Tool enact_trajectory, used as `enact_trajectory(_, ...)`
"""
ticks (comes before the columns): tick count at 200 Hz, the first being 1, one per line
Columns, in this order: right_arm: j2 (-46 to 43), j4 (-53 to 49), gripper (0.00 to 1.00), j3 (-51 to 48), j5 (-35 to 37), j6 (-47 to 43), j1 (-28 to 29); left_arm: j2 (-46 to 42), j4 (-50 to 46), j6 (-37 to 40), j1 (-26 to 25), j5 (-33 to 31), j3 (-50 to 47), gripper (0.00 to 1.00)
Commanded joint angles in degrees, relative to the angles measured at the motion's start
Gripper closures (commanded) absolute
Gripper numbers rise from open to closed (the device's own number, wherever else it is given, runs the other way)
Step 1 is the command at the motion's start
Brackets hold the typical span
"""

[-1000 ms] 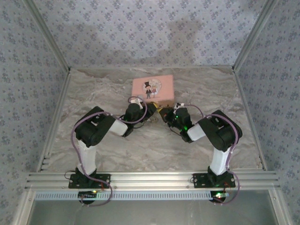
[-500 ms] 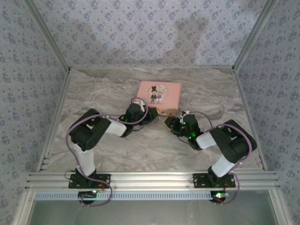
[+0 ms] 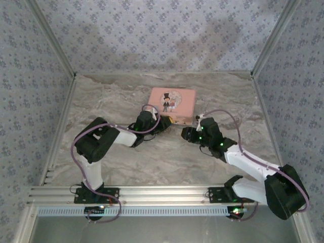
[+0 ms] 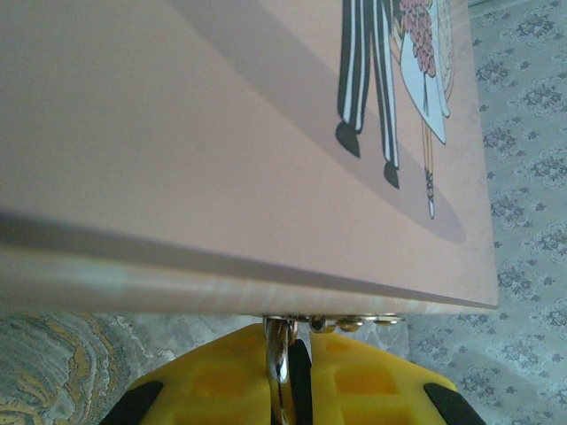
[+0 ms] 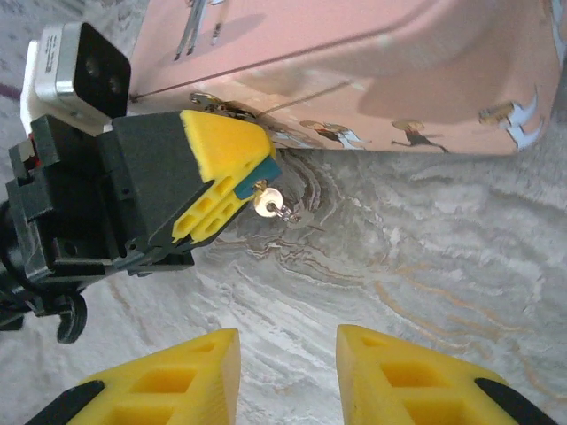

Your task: Unlock the padlock with the key

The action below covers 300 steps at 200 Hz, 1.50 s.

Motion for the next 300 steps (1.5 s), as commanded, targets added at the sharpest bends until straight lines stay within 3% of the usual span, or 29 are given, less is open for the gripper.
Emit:
enact_trajectory(1, 1.98, -10.44, 0.64, 4.67, 4.69, -9.88, 2.46, -1.95, -2.83, -3.29, -0.24, 4.72, 1.04, 1.0)
enact_trajectory(55, 12.33, -12.0, 0.53, 12.92, 7.02, -17.32, 5.74, -2.88, -5.82, -3.28, -0.24, 5.64, 1.76, 1.0)
enact_trajectory(117, 19.56, -10.53, 0.54, 16.93, 11.27, -21.63, 7.7, -4.43, -10.9, -2.34, -0.27, 5.94, 3.26, 1.0)
enact_trajectory(300, 27.52, -9.91, 0.61, 23.07, 11.85, -24.85, 7.18, -5.12, -15.8, -3.69, -0.15, 6.74, 5.75, 1.0)
